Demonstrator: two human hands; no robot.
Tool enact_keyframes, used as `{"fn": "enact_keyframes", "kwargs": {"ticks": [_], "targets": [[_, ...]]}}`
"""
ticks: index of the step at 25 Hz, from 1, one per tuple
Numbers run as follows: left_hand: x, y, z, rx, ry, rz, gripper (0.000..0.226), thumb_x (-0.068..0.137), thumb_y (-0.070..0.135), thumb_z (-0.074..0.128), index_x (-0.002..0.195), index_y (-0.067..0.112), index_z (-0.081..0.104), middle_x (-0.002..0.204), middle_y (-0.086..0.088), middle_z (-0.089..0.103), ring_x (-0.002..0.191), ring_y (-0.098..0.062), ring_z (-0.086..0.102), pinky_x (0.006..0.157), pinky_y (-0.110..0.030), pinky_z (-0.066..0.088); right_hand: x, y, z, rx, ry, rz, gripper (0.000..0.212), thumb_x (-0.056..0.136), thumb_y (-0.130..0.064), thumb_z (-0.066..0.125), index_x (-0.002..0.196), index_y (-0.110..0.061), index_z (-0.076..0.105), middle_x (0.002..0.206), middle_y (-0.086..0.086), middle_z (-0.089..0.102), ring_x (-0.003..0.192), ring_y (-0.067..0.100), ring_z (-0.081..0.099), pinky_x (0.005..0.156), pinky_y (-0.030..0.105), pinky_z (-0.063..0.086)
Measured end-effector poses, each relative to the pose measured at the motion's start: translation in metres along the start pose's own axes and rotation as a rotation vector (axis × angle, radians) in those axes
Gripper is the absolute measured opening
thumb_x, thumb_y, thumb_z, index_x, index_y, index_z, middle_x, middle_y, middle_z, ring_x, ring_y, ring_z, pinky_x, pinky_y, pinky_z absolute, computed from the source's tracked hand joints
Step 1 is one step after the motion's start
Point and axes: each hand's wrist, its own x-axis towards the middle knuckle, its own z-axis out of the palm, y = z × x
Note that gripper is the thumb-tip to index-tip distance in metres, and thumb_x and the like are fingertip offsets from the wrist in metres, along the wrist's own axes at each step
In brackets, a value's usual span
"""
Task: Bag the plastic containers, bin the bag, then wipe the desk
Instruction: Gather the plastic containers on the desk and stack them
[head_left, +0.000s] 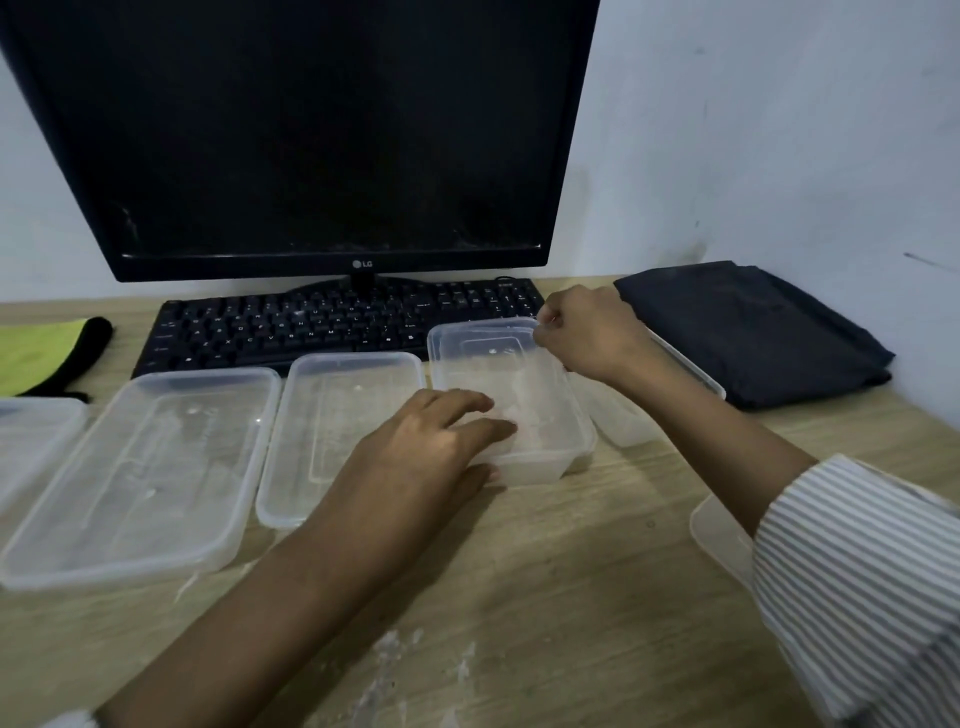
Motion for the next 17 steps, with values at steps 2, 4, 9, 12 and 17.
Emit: {"fn": "enact_keyframes", "kwargs": {"ticks": [2,4,9,12,17], "targets": [[0.000,-0.001,0.002,0.029,-0.009,0.024,0.039,0.080,0.024,0.074,0.117,0.026,0.066,0.125,0.000,0.063,0.110,-0.022,0.061,0.076,-0.034,0.054,0.005,-0.002,0.003,-0.049,0.000,-0.023,0.021,0.087,-0.029,0.055,0.099,-0.017,0.068,0.104,0.009,0.066,0.096,0.031,0.061,0.086,0.043,0.053],[-0.002,-0.001,0.003,0.060,-0.002,0.045,0.040,0.074,0.021,0.079,0.113,0.024,0.069,0.119,-0.003,0.067,0.103,-0.024,0.065,0.068,-0.035,0.057,0.010,-0.002,0.006,-0.050,-0.036,-0.041,0.024,0.089,-0.022,0.052,0.107,-0.019,0.067,0.113,0.010,0.065,0.106,0.032,0.058,0.093,0.040,0.047],[-0.005,0.000,0.001,0.138,0.023,0.123,0.033,0.085,0.037,0.055,0.112,0.025,0.070,0.114,0.000,0.069,0.099,-0.019,0.067,0.074,-0.032,0.055,0.012,0.000,0.003,0.050,-0.073,-0.076,0.022,0.093,-0.010,0.053,0.102,-0.014,0.072,0.096,0.003,0.065,0.081,0.017,0.056,0.090,0.029,0.045],[-0.006,0.000,0.003,0.168,0.018,0.143,0.046,0.083,0.044,0.039,0.109,0.025,0.072,0.111,0.000,0.071,0.097,-0.017,0.068,0.068,-0.028,0.056,0.016,0.004,0.003,0.051,-0.054,-0.078,0.016,0.093,-0.010,0.057,0.096,-0.014,0.072,0.076,-0.004,0.055,0.060,0.009,0.046,0.087,0.038,0.053],[-0.007,-0.001,0.008,0.213,0.051,0.173,0.046,0.084,0.039,0.038,0.110,0.021,0.072,0.108,-0.002,0.073,0.094,-0.019,0.071,0.061,-0.029,0.058,0.023,0.008,0.019,0.001,-0.020,-0.069,0.014,0.090,-0.012,0.061,0.087,-0.022,0.070,0.100,0.011,0.065,0.093,0.027,0.059,0.088,0.037,0.048]]}}
